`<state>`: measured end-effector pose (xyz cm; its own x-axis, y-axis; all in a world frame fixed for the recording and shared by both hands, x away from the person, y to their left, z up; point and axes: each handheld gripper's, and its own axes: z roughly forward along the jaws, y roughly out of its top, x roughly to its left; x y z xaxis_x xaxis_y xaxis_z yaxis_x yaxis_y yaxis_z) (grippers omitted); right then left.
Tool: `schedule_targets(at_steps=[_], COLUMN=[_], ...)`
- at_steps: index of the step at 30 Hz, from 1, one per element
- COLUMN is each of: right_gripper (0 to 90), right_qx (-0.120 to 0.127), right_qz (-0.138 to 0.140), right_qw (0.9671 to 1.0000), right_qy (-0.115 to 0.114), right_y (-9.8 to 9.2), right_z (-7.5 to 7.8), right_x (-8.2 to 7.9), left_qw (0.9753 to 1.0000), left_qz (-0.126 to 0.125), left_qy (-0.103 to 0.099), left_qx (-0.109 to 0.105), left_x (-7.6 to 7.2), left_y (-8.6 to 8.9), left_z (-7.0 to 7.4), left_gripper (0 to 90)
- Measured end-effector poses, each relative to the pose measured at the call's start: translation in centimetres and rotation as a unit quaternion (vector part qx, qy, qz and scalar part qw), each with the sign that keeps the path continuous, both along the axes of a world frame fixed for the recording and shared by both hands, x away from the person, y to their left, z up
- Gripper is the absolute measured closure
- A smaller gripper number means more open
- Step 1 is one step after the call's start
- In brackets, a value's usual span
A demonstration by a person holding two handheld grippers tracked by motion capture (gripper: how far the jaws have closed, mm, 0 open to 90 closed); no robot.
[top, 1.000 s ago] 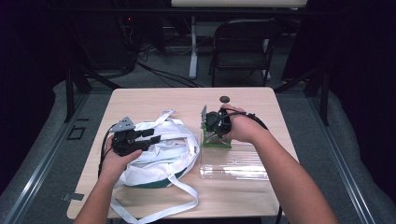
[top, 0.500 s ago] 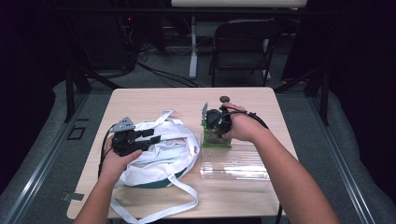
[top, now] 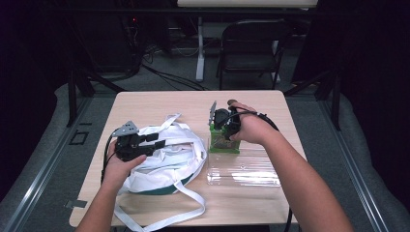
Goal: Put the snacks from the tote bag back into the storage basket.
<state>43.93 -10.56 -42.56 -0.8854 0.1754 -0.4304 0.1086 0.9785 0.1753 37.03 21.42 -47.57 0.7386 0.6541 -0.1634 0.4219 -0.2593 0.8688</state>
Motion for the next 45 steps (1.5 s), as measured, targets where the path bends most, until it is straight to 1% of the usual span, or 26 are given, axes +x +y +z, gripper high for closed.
schedule_targets(at_steps=[1,2,9,12,14,15,17,21,24,25,28,29,31,33,34,38,39,40,41,43,45], right_gripper=[42.8,42.8,42.6,42.5,42.4,42.5,42.5,42.1,42.1,42.1,42.0,42.0,42.0,42.1,42.1,42.2,42.3,42.4,42.5,42.5,43.1], right_qx=[-0.002,0.003,0.008,0.009,0.012,0.016,0.015,0.032,0.03,0.04,0.046,0.059,0.063,0.065,0.072,0.076,0.087,0.089,0.096,0.096,0.108], right_qz=[0.0,-0.003,-0.005,-0.004,-0.002,-0.003,0.0,-0.004,-0.008,-0.011,-0.014,-0.017,-0.022,-0.024,-0.03,-0.036,-0.041,-0.042,-0.046,-0.05,-0.065], right_qw=[1.0,1.0,1.0,0.9999,0.9999,0.9999,0.9999,0.9995,0.9995,0.9992,0.9988,0.9981,0.9978,0.9976,0.997,0.9964,0.9954,0.9951,0.9943,0.9942,0.992], right_qy=[-0.002,-0.001,0.0,0.0,-0.001,-0.001,-0.002,0.001,0.0,0.001,0.001,0.002,0.003,0.002,0.002,0.001,0.002,0.0,0.001,0.001,-0.001], right_y=[0.0,0.0,-0.2,-0.3,-0.3,-0.3,-0.3,-0.5,-0.6,-0.8,-0.9,-1.1,-1.1,-1.2,-1.2,-1.3,-1.3,-1.4,-1.4,-1.4,-1.5], right_z=[0.1,0.1,0.3,0.4,0.5,0.6,0.7,0.9,1.1,1.3,1.5,1.7,1.8,1.9,2.0,2.3,2.6,2.7,2.8,2.9,3.2], right_x=[0.0,0.0,0.1,0.1,0.1,0.0,0.0,-0.1,-0.1,-0.1,-0.1,-0.1,-0.1,0.0,0.0,0.0,-0.1,-0.1,-0.1,-0.1,-0.2], left_qw=[1.0,1.0,1.0,1.0,1.0,0.9999,1.0,0.9999,0.9999,0.9999,0.9999,0.9998,0.9998,0.9998,0.9998,0.9998,0.9998,0.9998,0.9998,0.9998,0.9998], left_qz=[0.001,0.001,0.008,0.008,0.008,0.009,0.009,0.009,0.01,0.012,0.011,0.012,0.013,0.015,0.016,0.016,0.015,0.015,0.015,0.015,0.017], left_qy=[0.002,0.002,0.001,0.001,0.004,0.005,0.005,0.009,0.01,0.011,0.011,0.013,0.013,0.013,0.012,0.012,0.012,0.012,0.013,0.013,0.014], left_qx=[-0.002,-0.002,-0.005,-0.001,0.001,0.0,0.001,0.0,0.0,-0.002,0.001,-0.001,0.003,0.0,-0.001,-0.001,0.0,0.0,0.0,0.0,-0.004], left_x=[0.0,0.0,0.1,0.1,0.2,0.2,0.3,0.5,0.6,0.6,0.7,0.7,0.8,0.8,0.8,0.8,0.8,0.8,0.8,0.8,0.7], left_y=[0.0,0.0,0.1,0.2,0.2,0.1,0.1,0.1,0.1,0.1,0.1,0.1,0.1,0.2,0.2,0.2,0.1,0.1,0.1,0.1,0.0], left_z=[0.0,0.0,-0.1,-0.2,-0.3,-0.3,-0.4,-0.6,-0.7,-0.7,-0.7,-0.8,-0.9,-0.9,-0.9,-0.8,-0.9,-0.9,-0.9,-0.8,-0.8], left_gripper=[52.9,52.8,51.6,51.1,50.9,50.9,50.9,50.9,50.8,50.6,50.4,50.2,50.1,50.1,50.1,50.1,50.0,50.0,50.1,50.1,49.8])
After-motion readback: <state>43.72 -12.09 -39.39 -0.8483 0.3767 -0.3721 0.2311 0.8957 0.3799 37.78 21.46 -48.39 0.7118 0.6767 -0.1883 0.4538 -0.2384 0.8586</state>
